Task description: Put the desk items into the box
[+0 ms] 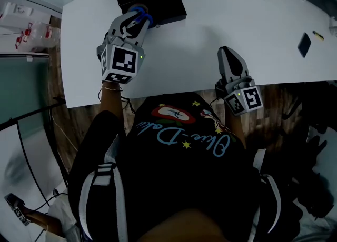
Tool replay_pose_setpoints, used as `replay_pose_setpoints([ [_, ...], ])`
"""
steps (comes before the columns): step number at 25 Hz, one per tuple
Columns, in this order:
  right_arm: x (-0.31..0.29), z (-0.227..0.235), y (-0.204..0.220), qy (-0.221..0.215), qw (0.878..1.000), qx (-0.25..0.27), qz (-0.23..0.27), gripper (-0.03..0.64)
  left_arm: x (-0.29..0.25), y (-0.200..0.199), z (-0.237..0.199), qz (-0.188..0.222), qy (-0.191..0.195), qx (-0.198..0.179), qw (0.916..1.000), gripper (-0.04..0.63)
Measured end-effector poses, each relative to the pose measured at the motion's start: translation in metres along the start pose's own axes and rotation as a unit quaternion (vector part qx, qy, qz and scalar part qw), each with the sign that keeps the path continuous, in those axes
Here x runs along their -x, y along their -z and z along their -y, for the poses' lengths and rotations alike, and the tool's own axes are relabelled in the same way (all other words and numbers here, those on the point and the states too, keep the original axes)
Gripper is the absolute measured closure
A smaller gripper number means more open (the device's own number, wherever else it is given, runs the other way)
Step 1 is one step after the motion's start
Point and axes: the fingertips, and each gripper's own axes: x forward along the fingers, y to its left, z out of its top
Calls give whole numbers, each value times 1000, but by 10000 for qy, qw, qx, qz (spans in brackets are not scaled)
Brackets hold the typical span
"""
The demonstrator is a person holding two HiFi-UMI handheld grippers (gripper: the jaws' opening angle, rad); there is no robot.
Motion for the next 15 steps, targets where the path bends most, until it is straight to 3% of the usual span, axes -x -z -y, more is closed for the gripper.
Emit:
replay_pose_setpoints([
  [15, -14, 17, 3, 136, 9997, -32, -202, 592, -44, 34, 10, -416, 247, 62, 9988, 494],
])
